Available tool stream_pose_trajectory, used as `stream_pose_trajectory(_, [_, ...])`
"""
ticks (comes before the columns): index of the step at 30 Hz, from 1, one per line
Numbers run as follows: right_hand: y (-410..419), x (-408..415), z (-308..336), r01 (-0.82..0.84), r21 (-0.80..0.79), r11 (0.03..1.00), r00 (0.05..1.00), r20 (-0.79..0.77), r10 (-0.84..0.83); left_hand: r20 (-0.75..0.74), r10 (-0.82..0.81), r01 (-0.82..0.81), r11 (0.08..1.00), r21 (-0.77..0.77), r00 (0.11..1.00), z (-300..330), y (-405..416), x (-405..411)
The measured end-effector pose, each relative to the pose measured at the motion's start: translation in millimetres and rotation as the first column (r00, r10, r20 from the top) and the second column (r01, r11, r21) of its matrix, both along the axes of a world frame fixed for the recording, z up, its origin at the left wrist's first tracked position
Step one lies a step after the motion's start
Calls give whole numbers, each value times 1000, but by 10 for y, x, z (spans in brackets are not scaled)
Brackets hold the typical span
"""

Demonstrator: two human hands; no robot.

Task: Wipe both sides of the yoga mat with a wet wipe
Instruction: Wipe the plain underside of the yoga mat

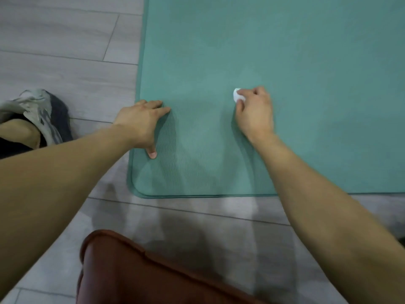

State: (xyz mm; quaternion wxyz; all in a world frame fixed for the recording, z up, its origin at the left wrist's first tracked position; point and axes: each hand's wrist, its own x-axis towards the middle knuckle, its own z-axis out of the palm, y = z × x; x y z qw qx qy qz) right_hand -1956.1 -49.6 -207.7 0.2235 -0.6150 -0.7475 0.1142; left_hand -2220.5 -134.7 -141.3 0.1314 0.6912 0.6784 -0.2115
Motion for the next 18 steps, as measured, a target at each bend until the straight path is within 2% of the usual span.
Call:
stream_pose_trajectory(1, [-247,-135,18,-98,-23,995,995,-3,97,1,3,-3,1000,-8,1000,8,6,12])
stream_pose_trajectory(2, [-603,-279,27,-293,-53,955,956,-24,292,2,5,-5,1000,-15,1000,9,9,22])
stream_pose_trajectory(3, [-1007,-394,53,-549,-70,833,836,-50,546,1,7,-7,1000,-14,1000,10,9,29])
stream_pose_trajectory(4, [-1376,-465,99,-735,-100,670,677,-54,734,-1,6,-6,1000,-8,1000,9,11,34])
stream_pose_trajectory(5, [-1553,-462,115,-829,-124,545,553,-36,832,-2,1,-1,1000,-3,1000,10,15,34])
stream_pose_trajectory(6, [-1497,-378,108,-846,-116,520,526,-22,850,1,-3,3,1000,1,1000,7,14,34])
stream_pose_trajectory(7, [-1265,-249,72,-792,-99,602,606,-7,795,3,-2,2,1000,2,1000,-3,12,33])
stream_pose_trajectory(8, [-949,-79,29,-668,-53,742,741,31,670,3,0,0,1000,-2,1000,-11,10,29])
stream_pose_trajectory(9, [-624,131,4,-492,4,871,869,63,491,-1,-2,2,1000,-10,1000,-17,10,27])
stream_pose_trajectory(10, [-322,368,-29,-288,58,956,956,78,283,-6,-3,3,1000,-16,1000,-28,8,27])
stream_pose_trajectory(12, [17,727,-90,26,58,998,999,30,-28,-21,-2,2,1000,-15,1000,-44,12,45])
stream_pose_trajectory(13, [-11,717,-112,106,49,993,994,30,-108,-29,-2,1,1000,-15,1000,-41,17,54])
stream_pose_trajectory(14, [-186,563,-97,112,38,993,993,24,-113,-34,-6,6,1000,-16,999,-29,25,57])
stream_pose_trajectory(15, [-453,328,-104,36,20,999,999,-18,-36,-37,-14,13,1000,-17,999,-26,33,49])
stream_pose_trajectory(16, [-772,67,-89,-121,5,993,990,-72,121,-37,-21,20,1000,-14,999,-22,42,40])
stream_pose_trajectory(17, [-1113,-176,-70,-331,3,944,941,-82,330,-35,-29,29,1000,-8,999,-21,63,36])
stream_pose_trajectory(18, [-1439,-346,-61,-527,-21,850,848,-82,524,-36,-37,37,999,-3,999,-27,86,30])
